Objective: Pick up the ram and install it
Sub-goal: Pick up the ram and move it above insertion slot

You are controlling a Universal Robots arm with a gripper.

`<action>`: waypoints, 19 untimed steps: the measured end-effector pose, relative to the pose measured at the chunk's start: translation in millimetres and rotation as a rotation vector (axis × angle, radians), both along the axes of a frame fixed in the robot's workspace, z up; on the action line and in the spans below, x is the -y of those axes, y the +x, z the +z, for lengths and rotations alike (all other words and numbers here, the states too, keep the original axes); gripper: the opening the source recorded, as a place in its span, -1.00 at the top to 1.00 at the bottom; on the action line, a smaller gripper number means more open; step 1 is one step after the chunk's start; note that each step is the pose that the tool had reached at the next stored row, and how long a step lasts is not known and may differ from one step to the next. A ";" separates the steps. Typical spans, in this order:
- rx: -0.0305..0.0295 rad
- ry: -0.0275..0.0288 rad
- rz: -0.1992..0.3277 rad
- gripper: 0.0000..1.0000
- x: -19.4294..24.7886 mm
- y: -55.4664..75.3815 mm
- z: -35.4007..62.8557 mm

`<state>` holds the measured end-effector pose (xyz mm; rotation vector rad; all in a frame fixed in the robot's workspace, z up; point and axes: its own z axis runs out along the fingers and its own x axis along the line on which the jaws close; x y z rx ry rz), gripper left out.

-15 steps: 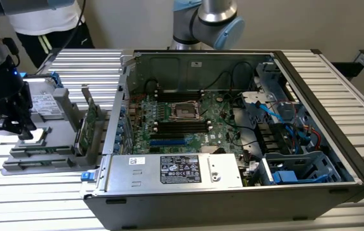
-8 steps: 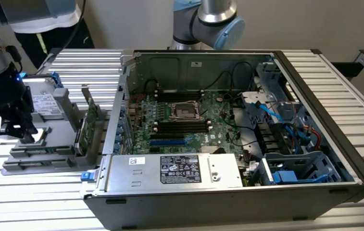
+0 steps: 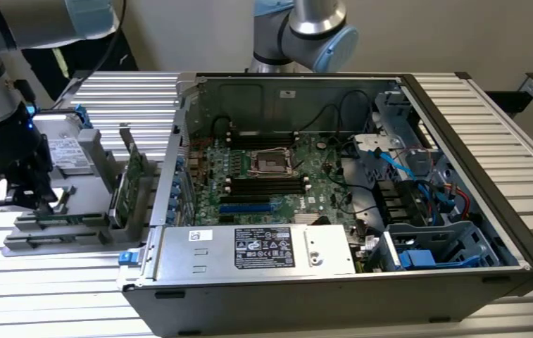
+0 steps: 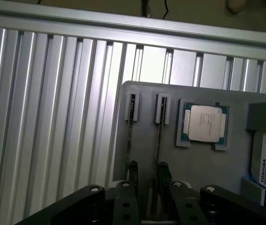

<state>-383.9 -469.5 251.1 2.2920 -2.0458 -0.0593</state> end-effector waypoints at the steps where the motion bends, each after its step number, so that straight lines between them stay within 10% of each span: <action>1: 0.0001 0.0001 0.000 0.39 0.2 -0.2 -1.8; 19: 0.0004 0.0016 0.001 0.39 19.5 0.1 -27.9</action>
